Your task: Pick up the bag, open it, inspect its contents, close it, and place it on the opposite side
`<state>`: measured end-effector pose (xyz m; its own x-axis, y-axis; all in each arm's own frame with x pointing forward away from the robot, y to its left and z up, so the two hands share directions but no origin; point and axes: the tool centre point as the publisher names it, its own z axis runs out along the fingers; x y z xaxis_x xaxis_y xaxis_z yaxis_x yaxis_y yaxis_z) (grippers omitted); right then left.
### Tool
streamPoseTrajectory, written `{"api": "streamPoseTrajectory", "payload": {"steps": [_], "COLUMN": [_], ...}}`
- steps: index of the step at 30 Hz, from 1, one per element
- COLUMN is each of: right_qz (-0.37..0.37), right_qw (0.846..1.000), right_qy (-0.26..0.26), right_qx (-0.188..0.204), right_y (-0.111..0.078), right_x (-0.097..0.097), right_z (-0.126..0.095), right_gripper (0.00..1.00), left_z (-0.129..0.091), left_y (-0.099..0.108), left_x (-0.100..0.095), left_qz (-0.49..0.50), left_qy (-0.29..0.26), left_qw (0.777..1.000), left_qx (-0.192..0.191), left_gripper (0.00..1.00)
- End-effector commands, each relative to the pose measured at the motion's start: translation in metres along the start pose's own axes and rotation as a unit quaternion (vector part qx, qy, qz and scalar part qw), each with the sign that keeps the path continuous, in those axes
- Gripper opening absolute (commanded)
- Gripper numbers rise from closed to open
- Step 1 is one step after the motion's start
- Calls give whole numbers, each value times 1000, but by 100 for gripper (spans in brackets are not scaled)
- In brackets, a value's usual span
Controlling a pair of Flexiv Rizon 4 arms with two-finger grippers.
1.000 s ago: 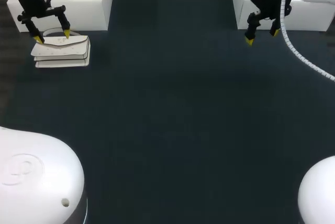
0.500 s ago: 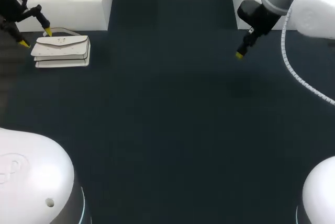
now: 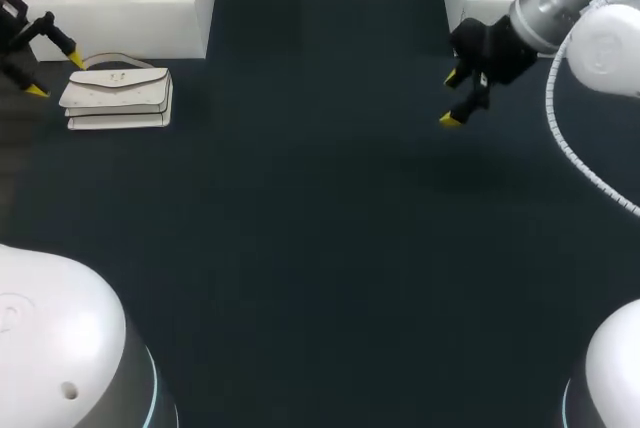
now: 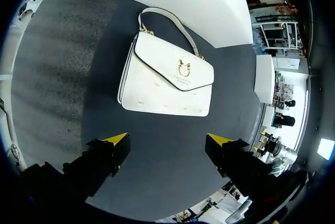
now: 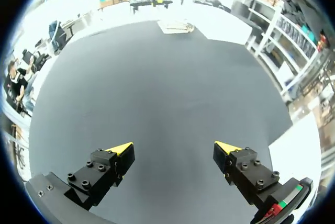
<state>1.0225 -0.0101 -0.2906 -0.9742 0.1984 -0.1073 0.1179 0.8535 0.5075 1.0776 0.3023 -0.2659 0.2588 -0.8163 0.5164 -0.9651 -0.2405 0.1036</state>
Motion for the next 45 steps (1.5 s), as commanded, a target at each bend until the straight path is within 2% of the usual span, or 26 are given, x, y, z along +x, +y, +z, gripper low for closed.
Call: {"api": "streamPoseTrajectory", "payload": {"steps": [1,8,10,11,15,22,27,39,45], "right_qz": [-51,-52,-67,-68,-92,-96,-96,-83,-74], "right_qw": [996,996,996,997,994,992,991,993,994], "right_qy": [44,39,39,34,45,59,68,64,59], "right_qx": [-55,-57,-33,-33,-45,-59,-63,-53,-59], "right_y": [-5,-1,8,10,21,24,27,29,30], "right_x": [-7,-6,-5,-4,-4,-9,-13,-21,-22], "right_z": [-3,-1,13,16,35,55,63,76,79], "right_gripper": [100,100,100,100,100,100,100,100,100], "left_z": [-3,-3,3,4,7,5,4,4,9], "left_y": [-6,-6,-15,-17,-29,-48,-58,-68,-71], "left_x": [-4,-4,-5,-5,-7,-13,-14,-23,-39], "left_qz": [0,0,-3,-4,-10,-21,-21,-32,-33], "left_qy": [17,17,35,38,66,91,106,126,136], "left_qw": [1000,1000,999,999,998,995,994,991,990], "left_qx": [-12,-12,-12,-12,-19,-19,-20,-12,-3], "left_gripper": [100,100,100,100,100,100,100,100,100]}}
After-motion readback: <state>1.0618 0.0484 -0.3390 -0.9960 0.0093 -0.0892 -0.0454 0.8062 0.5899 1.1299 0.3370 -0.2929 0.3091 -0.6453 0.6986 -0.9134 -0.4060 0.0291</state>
